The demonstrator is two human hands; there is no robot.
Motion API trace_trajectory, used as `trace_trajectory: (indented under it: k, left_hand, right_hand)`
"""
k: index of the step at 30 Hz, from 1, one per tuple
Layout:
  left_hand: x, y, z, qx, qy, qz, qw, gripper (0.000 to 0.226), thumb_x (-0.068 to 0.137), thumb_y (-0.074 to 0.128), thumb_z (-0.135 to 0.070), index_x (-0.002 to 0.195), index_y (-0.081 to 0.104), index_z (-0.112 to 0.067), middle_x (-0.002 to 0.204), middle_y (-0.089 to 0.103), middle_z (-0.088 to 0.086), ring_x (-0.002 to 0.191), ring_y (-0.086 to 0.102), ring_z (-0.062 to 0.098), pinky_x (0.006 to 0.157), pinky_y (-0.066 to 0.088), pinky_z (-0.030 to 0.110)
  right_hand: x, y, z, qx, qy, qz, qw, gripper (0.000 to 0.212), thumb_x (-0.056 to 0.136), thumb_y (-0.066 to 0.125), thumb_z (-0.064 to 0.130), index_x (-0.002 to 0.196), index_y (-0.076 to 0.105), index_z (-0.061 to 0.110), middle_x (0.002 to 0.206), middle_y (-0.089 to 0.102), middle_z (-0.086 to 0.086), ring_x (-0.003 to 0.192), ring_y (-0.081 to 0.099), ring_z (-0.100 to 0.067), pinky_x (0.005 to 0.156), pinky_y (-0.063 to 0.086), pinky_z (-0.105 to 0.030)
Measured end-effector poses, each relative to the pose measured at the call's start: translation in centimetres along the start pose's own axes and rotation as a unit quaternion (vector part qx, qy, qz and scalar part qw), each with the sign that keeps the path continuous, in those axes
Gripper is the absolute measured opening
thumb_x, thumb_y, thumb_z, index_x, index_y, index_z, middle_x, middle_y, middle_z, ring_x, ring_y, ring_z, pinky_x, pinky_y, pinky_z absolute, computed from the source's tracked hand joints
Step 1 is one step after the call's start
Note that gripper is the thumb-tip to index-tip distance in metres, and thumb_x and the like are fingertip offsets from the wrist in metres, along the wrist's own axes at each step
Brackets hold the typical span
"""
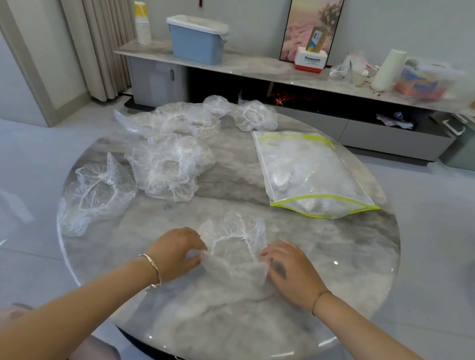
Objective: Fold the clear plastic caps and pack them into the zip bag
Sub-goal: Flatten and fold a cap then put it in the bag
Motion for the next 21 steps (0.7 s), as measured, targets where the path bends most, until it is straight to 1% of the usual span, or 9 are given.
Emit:
trace_trajectory:
  k: [3,6,8,11,12,14,16,18,21]
  left_hand:
    - [-0.2,-0.1,1.4,-0.196,-0.138,0.024,0.97,0.021,0.093,0.055,-0.029,0.08,0.068,-0.02,0.08,0.071,-0.014,0.076,0.061,0.004,0.069,0.041,0.013]
    - [-0.3,0.7,1.5,-0.301,-0.205,0.046,0.93,0.024,0.095,0.054,-0.026,0.081,0.068,-0.013,0.059,0.069,-0.007,0.053,0.058,0.004,0.054,0.039,0.012]
    - [-0.5,1.4,1.9,-0.301,-0.233,0.05,0.923,0.024,0.094,0.055,-0.027,0.081,0.069,-0.012,0.046,0.061,-0.007,0.046,0.055,0.003,0.053,0.04,0.013]
    - [-0.9,2.8,3.0,-0.261,-0.279,0.063,0.922,0.019,0.092,0.057,-0.03,0.088,0.065,-0.014,0.048,0.059,-0.006,0.046,0.053,0.007,0.057,0.044,0.019]
    - [-1.0,2.7,3.4,-0.21,-0.285,0.058,0.934,0.019,0.091,0.057,-0.033,0.096,0.062,-0.016,0.057,0.061,-0.007,0.054,0.055,0.008,0.06,0.044,0.02]
    - [-0.9,1.6,3.2,-0.089,-0.259,0.003,0.962,0.037,0.09,0.054,-0.042,0.118,0.052,-0.019,0.084,0.058,-0.006,0.08,0.057,0.011,0.072,0.043,0.023]
    - [-0.5,0.1,0.8,-0.033,-0.15,-0.068,0.986,0.061,0.089,0.038,-0.055,0.136,0.041,-0.016,0.117,0.053,0.0,0.109,0.051,0.018,0.091,0.042,0.029]
    - [-0.1,0.7,-1.8,0.004,-0.027,-0.059,0.998,0.069,0.092,0.018,-0.061,0.147,0.028,-0.02,0.146,0.037,0.002,0.133,0.034,0.018,0.109,0.025,0.031]
    - [-0.1,4.2,-2.8,0.034,0.029,0.041,0.998,0.069,0.09,-0.005,-0.06,0.149,0.005,-0.027,0.156,0.005,-0.009,0.143,0.002,0.012,0.113,-0.007,0.02]
  right_hand:
    - [-0.2,-0.8,-1.7,0.156,0.142,-0.035,0.977,0.018,0.092,0.054,0.012,0.074,0.06,0.016,0.078,0.066,0.008,0.088,0.06,-0.01,0.092,0.042,-0.018]
    - [-0.9,-0.9,-3.0,0.232,0.252,-0.066,0.937,0.026,0.094,0.053,0.01,0.069,0.051,0.009,0.063,0.067,-0.001,0.064,0.065,-0.009,0.066,0.047,-0.018]
    - [-1.2,-0.6,-3.7,0.221,0.292,-0.065,0.928,0.024,0.095,0.053,0.017,0.074,0.05,0.005,0.056,0.065,-0.003,0.056,0.065,-0.013,0.065,0.046,-0.025]
    - [-1.0,-0.2,-4.1,0.09,0.291,-0.024,0.952,0.011,0.092,0.057,0.025,0.086,0.052,0.017,0.051,0.058,0.008,0.056,0.057,-0.007,0.079,0.036,-0.025]
    - [-0.9,-0.5,-3.9,0.05,0.279,-0.034,0.958,0.009,0.09,0.059,0.025,0.094,0.052,0.02,0.06,0.059,0.011,0.062,0.055,-0.006,0.083,0.032,-0.024]
    - [-0.6,-1.7,-2.9,0.016,0.233,-0.095,0.968,0.029,0.088,0.06,0.023,0.114,0.051,0.017,0.096,0.061,0.008,0.085,0.055,-0.011,0.09,0.027,-0.022]
    - [0.1,-2.8,0.0,-0.028,0.124,-0.13,0.983,0.04,0.089,0.052,0.025,0.127,0.05,0.012,0.124,0.054,0.001,0.111,0.049,-0.014,0.098,0.023,-0.023]
    - [0.6,-1.5,2.6,-0.071,0.017,-0.072,0.995,0.049,0.093,0.04,0.035,0.136,0.046,0.014,0.144,0.042,0.0,0.132,0.035,-0.013,0.11,0.017,-0.029]
    - [0.3,2.5,3.1,-0.083,0.014,0.079,0.993,0.068,0.092,0.003,0.062,0.15,0.011,0.028,0.156,0.0,0.014,0.145,-0.002,-0.004,0.116,-0.008,-0.027]
Point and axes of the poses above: each hand's wrist, its own x-axis towards the middle knuckle, its own y-axis out of the palm, z = x × y, the point moved 9 cm from there along x, towards the middle knuckle
